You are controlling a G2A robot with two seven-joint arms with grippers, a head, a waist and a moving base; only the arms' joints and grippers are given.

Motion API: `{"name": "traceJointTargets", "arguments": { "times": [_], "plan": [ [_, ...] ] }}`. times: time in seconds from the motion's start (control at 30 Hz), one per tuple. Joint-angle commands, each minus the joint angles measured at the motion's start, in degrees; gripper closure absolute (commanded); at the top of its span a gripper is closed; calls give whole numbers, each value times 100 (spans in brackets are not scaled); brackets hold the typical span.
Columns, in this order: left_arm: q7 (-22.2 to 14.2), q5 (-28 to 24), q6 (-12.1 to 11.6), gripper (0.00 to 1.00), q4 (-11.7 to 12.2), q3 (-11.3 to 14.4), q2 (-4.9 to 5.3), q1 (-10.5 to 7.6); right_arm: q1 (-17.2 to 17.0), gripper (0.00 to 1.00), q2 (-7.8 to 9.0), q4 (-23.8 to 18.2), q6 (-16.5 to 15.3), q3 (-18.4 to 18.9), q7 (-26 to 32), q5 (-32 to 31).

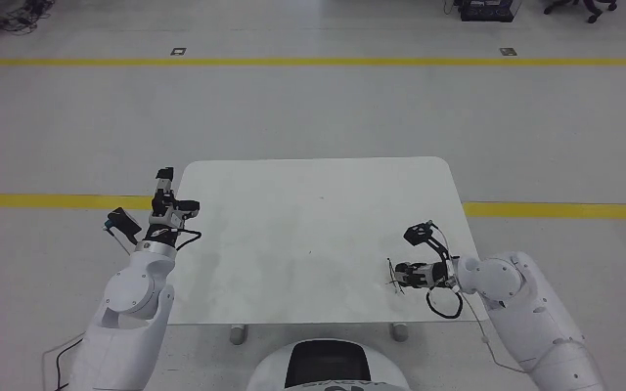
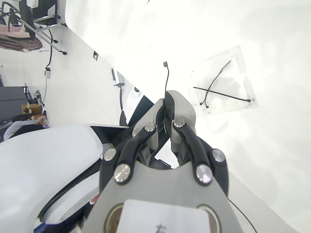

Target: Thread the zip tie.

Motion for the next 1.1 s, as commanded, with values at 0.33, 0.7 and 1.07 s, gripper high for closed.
{"name": "traceJointTargets", "arguments": {
  "times": [0.33, 0.7, 1.07],
  "plan": [
    [0, 0, 0, 0, 0, 0, 0, 0, 98, 100, 7, -9, 469, 170, -418, 1162],
    [0, 0, 0, 0, 0, 0, 0, 0, 303, 100, 16, 56, 903, 163, -459, 1429],
    [0, 0, 0, 0, 0, 0, 0, 0, 291, 100, -2, 82, 951, 100, -721, 1480]
  ]
}}
